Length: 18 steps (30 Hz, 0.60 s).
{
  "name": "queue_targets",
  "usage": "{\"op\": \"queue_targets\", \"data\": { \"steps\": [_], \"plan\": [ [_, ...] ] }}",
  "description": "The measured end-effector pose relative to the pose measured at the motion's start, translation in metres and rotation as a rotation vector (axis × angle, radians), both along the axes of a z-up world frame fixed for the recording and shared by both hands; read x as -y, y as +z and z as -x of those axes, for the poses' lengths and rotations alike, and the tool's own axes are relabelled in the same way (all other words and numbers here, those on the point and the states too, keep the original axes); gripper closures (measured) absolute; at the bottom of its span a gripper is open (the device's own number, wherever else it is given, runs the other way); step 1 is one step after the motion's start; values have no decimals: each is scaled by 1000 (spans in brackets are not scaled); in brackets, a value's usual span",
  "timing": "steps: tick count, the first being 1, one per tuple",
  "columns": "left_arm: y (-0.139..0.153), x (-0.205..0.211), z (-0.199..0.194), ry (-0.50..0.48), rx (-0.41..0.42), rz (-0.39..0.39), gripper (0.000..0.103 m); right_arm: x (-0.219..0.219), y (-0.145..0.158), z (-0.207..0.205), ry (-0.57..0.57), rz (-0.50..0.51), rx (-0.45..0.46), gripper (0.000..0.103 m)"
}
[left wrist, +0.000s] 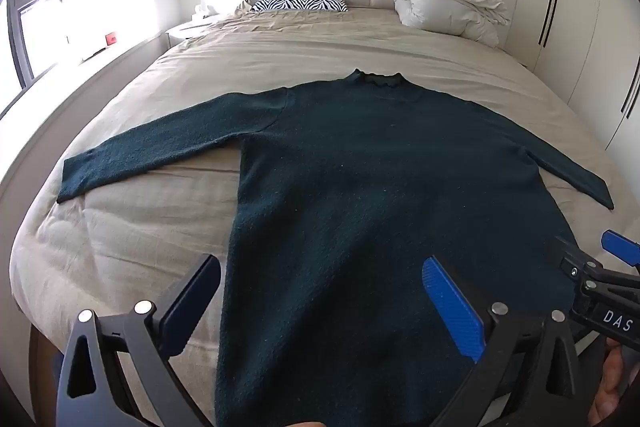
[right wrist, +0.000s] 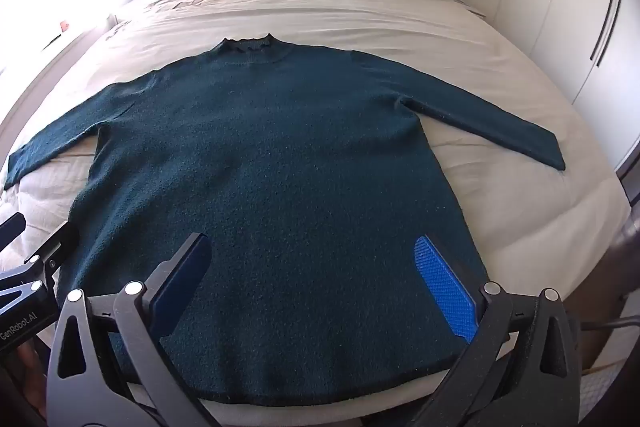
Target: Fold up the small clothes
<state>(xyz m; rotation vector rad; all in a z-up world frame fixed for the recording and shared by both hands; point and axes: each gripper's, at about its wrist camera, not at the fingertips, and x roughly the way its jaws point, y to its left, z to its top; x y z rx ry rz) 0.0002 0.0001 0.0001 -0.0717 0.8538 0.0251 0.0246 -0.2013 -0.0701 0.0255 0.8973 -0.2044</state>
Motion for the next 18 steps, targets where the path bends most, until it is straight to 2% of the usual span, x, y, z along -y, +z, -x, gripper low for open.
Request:
{"op": "queue_targets", "data": {
  "steps": [18],
  "plan": [
    [-4,0,1,1,-3,-12,0,0,-5,5,-2,17,-6,0]
  ]
}}
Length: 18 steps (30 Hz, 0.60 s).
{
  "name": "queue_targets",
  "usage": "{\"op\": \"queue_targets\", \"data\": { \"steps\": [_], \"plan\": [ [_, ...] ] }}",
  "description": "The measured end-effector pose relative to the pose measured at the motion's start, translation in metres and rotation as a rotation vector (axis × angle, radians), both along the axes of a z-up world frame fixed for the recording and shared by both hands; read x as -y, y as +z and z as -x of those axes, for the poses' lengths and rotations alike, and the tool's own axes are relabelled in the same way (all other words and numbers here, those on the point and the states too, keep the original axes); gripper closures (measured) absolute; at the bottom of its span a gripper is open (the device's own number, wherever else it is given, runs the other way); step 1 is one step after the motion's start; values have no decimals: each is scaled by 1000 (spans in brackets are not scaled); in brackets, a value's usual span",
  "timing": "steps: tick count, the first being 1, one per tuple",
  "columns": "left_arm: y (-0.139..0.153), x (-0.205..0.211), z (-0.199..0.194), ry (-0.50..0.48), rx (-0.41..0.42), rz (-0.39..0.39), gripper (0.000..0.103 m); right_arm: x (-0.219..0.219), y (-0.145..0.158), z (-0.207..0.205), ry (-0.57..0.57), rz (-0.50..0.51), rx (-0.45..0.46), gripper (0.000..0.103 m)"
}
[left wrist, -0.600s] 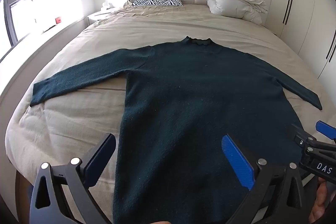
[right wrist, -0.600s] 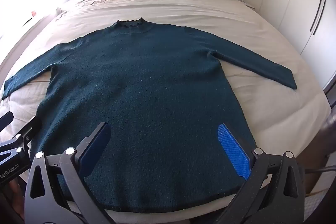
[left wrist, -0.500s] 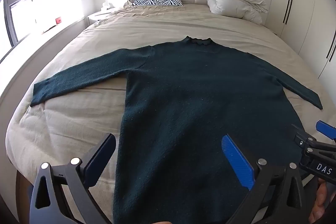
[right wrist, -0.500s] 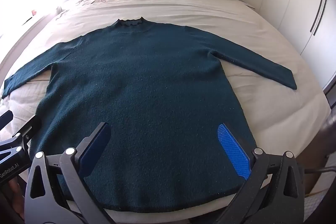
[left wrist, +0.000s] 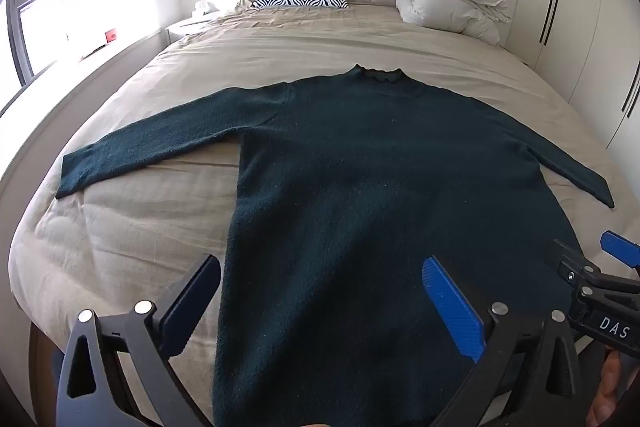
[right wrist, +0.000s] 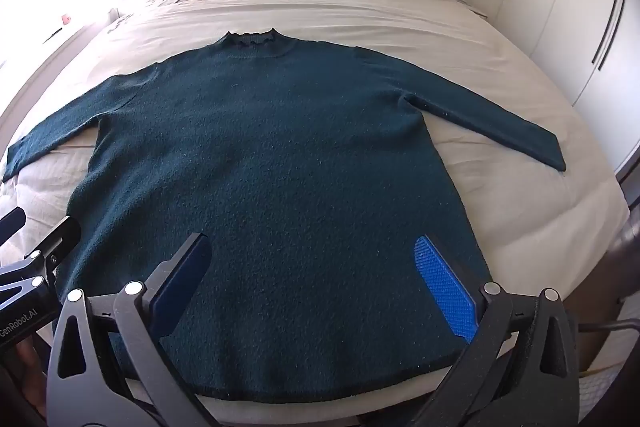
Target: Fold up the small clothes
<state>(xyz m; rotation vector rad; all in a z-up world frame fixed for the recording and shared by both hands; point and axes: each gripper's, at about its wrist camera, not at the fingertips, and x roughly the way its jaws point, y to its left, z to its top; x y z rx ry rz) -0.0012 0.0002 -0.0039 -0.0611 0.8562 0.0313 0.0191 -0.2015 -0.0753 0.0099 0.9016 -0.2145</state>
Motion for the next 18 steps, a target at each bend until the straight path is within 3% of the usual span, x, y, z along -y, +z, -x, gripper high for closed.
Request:
{"op": "queue_targets", "data": {
  "steps": [18],
  "plan": [
    [-3,2,1,1,-3,2,0,-6,-7,-4,5,6,-18,0]
  ]
}}
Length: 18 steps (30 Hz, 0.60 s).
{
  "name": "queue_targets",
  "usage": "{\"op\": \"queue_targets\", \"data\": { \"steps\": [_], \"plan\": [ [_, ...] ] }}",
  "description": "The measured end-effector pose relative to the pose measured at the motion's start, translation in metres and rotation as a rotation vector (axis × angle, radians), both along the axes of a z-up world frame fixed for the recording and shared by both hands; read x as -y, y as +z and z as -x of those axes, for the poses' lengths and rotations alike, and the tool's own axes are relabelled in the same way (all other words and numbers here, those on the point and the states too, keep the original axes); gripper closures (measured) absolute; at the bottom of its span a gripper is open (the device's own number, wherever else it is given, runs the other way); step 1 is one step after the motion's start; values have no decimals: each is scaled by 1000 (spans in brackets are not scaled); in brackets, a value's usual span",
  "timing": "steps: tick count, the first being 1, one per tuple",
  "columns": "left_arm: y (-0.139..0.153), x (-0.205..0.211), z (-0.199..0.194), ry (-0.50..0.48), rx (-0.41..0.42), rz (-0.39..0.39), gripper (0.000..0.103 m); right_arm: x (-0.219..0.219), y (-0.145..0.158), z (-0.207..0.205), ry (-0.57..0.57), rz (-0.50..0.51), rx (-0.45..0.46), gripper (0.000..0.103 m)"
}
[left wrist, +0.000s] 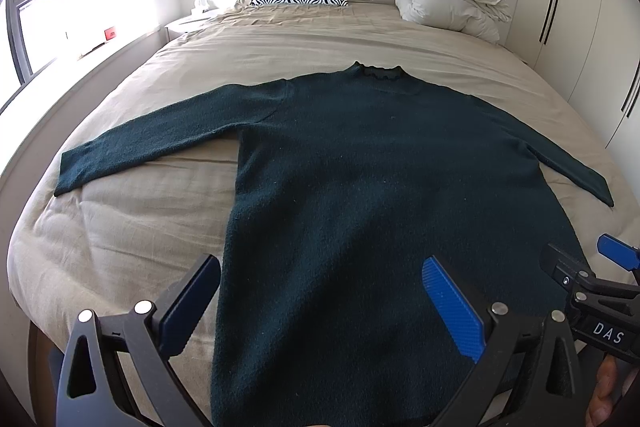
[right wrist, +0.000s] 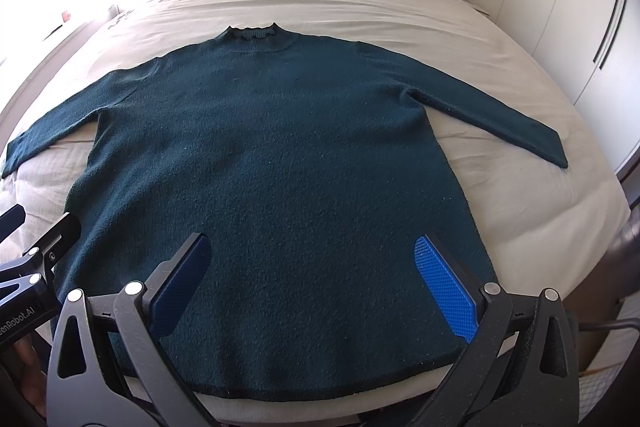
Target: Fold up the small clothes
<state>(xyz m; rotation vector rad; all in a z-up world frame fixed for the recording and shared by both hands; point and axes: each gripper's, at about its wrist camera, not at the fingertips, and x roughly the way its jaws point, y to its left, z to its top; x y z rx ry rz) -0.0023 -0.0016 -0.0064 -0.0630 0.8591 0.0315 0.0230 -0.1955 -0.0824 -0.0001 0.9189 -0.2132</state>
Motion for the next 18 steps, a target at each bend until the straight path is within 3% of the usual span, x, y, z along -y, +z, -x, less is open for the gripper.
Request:
{"op": "queue_targets", "data": {
  "steps": [18],
  "plan": [
    [-2,2,1,1,-3,2,0,-2,-6,-1,2,1,-14,0]
  ]
}}
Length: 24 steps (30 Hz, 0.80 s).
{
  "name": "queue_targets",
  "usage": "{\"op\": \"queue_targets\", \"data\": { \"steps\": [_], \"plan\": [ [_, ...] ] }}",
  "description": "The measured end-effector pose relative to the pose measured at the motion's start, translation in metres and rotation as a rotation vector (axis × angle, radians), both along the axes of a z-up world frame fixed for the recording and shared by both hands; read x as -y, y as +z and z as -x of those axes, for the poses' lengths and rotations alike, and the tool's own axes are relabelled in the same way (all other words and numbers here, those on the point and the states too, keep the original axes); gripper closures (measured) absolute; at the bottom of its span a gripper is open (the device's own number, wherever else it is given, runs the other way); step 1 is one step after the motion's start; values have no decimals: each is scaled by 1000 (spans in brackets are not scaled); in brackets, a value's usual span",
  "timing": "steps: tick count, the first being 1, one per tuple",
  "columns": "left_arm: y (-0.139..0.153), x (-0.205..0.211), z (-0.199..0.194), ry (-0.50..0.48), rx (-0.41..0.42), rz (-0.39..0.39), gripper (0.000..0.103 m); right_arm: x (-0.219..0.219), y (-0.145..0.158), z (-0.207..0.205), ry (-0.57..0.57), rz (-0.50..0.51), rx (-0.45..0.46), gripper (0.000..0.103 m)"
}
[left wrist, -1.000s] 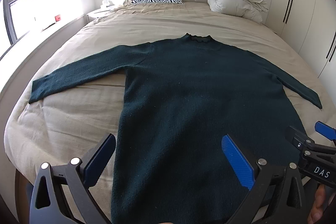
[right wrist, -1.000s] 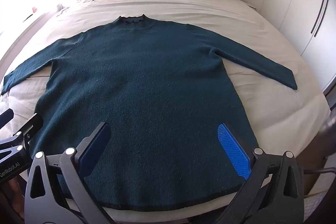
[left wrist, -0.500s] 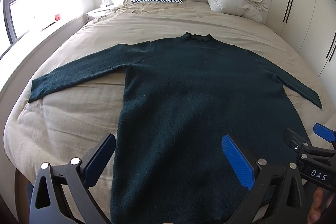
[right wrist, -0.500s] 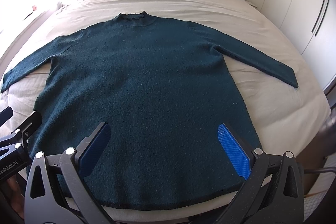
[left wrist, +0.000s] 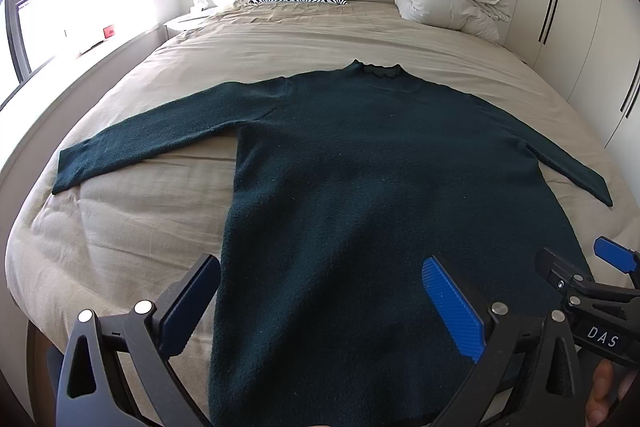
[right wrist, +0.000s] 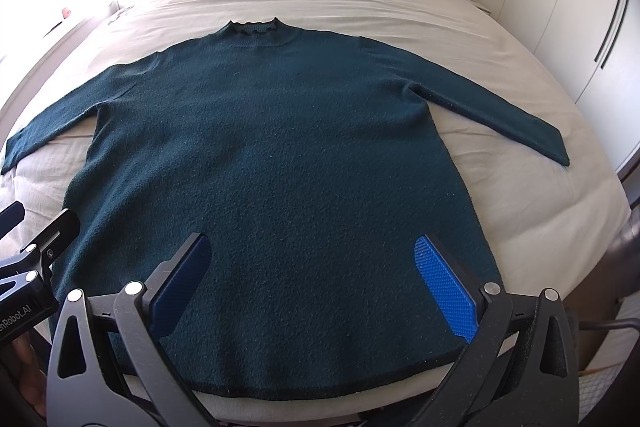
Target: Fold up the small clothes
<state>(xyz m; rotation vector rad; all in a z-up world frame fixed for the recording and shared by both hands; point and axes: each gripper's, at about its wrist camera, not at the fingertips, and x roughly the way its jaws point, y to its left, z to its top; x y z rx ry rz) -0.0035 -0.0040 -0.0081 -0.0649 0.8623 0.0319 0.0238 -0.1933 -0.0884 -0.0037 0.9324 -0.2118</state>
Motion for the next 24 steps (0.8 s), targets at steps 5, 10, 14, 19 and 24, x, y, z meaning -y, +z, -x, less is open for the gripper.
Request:
{"op": "queue_targets", "data": {
  "steps": [5,10,14,19,24],
  "plan": [
    [1,-1,-1,0,-1,1,0,0,0,0,0,0,0,0],
    [0,-1,0,0,-2,2,0,0,0,0,-1,0,-1,0],
    [-3,2,1,-2,-5,3,0,-1,-2,1,-1,-1,-3,0],
    [-3,3,1,-1,-5,3,0,-2,-5,1,0,-4,-7,0],
    [-5,5,2,-2,-6,5,0,-2,-5,0,0,-4,-10,0]
  ]
}}
